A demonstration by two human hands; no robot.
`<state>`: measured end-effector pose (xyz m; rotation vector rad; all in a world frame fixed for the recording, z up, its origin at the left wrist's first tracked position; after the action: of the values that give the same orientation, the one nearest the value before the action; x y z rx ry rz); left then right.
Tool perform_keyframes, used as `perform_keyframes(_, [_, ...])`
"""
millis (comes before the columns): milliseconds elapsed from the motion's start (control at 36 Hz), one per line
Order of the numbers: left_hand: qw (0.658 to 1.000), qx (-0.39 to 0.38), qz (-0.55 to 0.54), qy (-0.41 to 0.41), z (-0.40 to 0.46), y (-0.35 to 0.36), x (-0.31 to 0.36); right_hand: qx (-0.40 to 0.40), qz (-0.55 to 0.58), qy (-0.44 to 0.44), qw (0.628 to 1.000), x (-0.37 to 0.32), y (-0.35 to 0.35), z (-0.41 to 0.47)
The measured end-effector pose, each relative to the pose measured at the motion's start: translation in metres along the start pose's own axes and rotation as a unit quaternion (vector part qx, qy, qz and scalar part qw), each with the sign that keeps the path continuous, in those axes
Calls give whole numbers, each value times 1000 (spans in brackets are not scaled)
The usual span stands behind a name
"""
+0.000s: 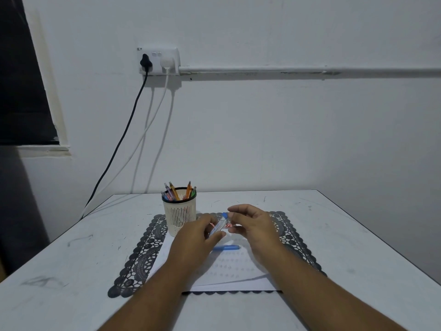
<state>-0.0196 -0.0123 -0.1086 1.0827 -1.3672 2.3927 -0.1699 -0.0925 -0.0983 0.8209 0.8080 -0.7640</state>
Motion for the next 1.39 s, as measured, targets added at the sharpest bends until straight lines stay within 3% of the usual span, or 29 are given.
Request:
perform_keyframes(278, [1000,0,-12,6,-2,-2,1,48,122,34,991,-1,-4,1])
perform_keyframes(417, [995,-13,-97,-23,-1,-2,0,60,127,43,989,-1,-7,2])
perform_keyframes(583, [927,-78,-354,-95,-2,1,2,62,123,53,989,-1,-7,3])
perform_keyframes(694, [893,-112,-421,-108,1,0,0,60,103,55,991,1,-7,3])
perform_keyframes(833, [877,-134,-447,-112,-1,1,3,62,74,63,993,2,-10,1])
perform_keyframes(1389, [934,-68,-341,-87,-2,-1,3,64,60,75,993,3,-15,3])
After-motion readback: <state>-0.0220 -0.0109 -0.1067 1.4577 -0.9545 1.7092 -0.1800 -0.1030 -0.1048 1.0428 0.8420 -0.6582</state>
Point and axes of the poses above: each hand's wrist, its own z-axis towards the middle knuckle, its own y-axis out of the palm, x = y × z, the point moved 2 cm from there along z, towards the middle knuckle, and after that the axes turned 15 degrees about -y, right-handed, at the moved point
